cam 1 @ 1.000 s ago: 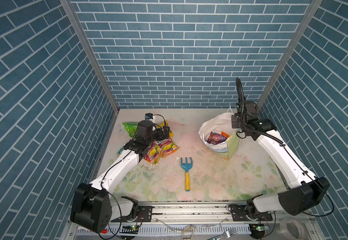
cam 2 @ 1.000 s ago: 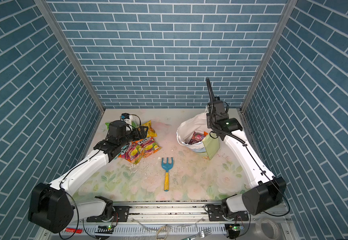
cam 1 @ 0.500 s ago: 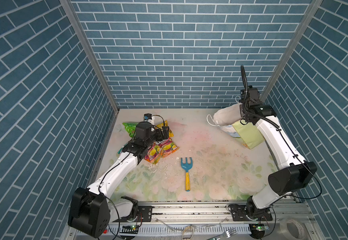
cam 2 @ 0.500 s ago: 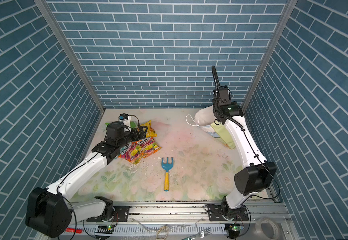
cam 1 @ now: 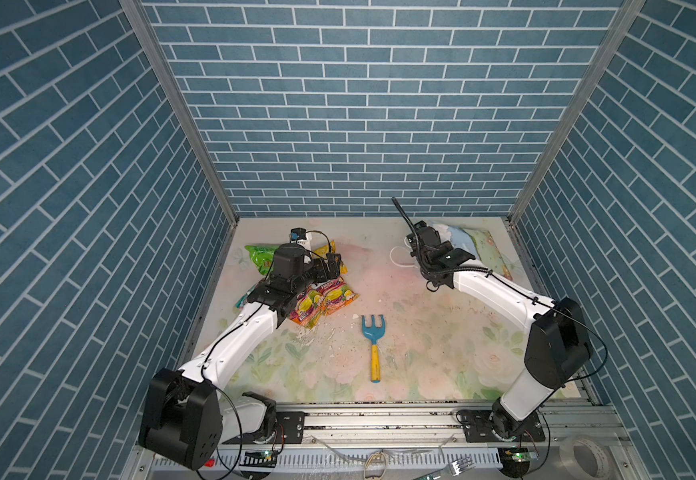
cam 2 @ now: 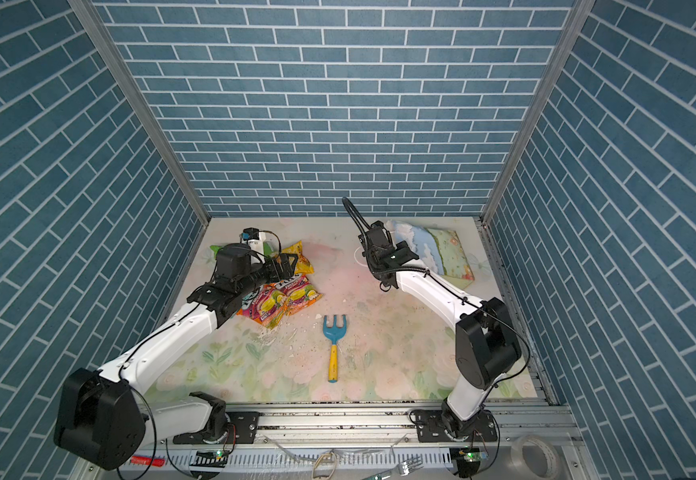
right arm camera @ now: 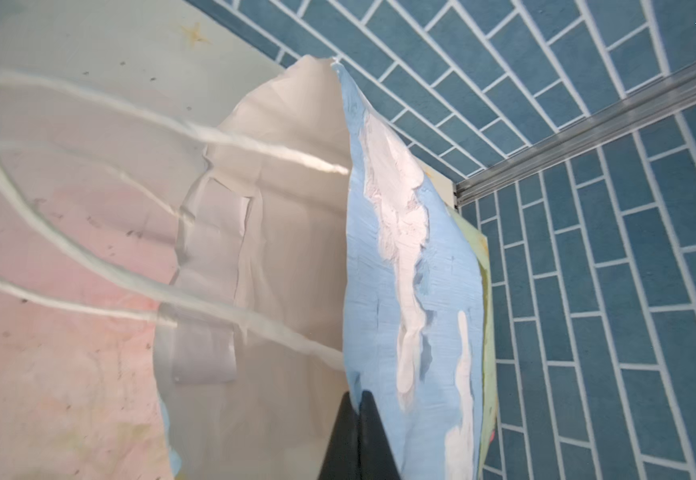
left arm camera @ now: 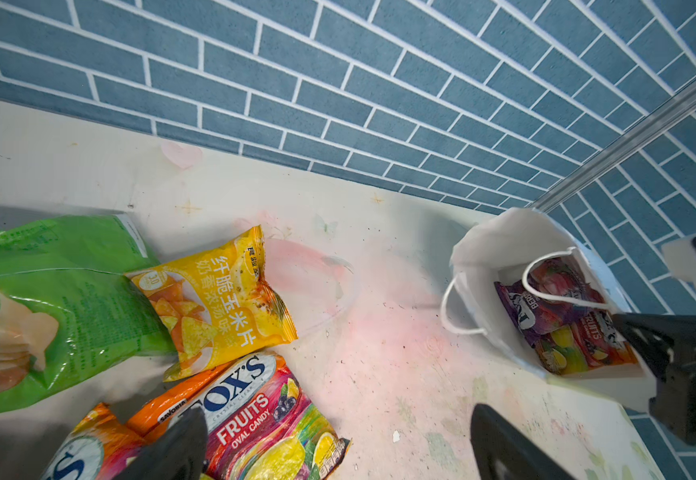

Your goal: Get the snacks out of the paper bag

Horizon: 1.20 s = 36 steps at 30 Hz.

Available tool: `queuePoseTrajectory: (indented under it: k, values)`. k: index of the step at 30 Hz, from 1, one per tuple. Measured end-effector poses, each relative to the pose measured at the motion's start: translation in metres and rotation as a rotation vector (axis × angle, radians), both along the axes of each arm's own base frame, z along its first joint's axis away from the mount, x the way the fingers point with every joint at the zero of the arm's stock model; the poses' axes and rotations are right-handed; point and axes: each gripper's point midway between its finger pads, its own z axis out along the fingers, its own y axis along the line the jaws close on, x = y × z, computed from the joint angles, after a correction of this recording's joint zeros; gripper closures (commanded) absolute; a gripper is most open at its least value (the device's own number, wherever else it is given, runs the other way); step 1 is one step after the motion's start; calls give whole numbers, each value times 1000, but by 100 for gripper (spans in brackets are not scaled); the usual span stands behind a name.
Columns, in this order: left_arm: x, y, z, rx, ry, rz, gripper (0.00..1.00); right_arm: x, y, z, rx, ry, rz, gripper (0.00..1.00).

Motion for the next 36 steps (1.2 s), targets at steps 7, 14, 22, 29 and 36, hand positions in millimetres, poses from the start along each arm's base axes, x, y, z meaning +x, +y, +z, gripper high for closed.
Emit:
queuePoseTrajectory:
  k: [7, 14, 22, 29, 36]
  values:
    - [-10, -47, -8, -26, 8, -118, 0, -21, -10, 28, 178, -88, -37, 100]
    - [-22, -92, 0, -69, -46, -224, 2, -44, -21, 39, 301, -158, -40, 100]
    - [-44, -149, -30, -93, 5, -367, 5, -63, -24, 24, 373, -156, -24, 100]
    - [-56, -186, -42, -133, -2, -471, 12, -74, -22, 22, 443, -147, -4, 100]
    - [-64, -213, -43, -153, -69, -543, 24, -80, -16, 24, 506, -119, 12, 100]
